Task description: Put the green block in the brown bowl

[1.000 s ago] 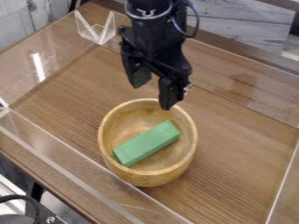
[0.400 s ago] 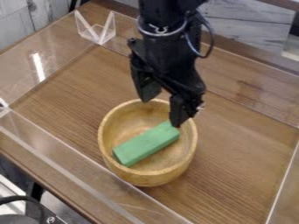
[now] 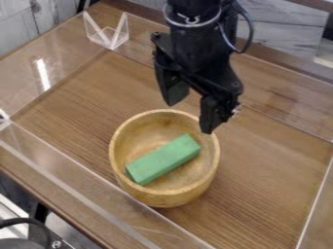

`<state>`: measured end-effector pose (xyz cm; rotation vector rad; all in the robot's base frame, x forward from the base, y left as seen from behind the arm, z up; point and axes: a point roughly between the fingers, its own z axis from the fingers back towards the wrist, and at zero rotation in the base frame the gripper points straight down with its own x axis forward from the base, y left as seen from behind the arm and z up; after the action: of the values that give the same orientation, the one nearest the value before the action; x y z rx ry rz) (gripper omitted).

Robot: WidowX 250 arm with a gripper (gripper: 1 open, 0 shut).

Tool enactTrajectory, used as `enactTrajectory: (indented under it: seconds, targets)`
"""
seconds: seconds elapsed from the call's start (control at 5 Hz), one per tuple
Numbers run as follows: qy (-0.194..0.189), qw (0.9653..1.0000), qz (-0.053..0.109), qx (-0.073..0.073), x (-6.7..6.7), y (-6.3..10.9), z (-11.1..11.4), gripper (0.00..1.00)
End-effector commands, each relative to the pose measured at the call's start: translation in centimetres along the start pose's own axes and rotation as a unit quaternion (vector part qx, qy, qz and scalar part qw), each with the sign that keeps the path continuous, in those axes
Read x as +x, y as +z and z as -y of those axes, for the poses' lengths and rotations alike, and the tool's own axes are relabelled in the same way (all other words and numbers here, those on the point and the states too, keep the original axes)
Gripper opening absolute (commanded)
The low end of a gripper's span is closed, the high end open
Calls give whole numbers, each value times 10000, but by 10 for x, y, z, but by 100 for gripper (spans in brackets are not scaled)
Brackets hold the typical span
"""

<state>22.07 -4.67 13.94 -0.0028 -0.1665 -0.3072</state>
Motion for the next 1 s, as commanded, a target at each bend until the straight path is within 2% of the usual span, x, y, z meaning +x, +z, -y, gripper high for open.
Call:
enactTrajectory:
  seconds: [0.0, 0.4, 0.6, 0.8]
  targets:
    - [49, 9998, 186, 37, 12, 6, -3, 100]
    - [-57, 9998, 170, 26, 11, 18, -16, 100]
    - [14, 9999, 117, 21, 13, 23, -28, 100]
    - [394, 9990, 139, 125, 15, 37, -71, 100]
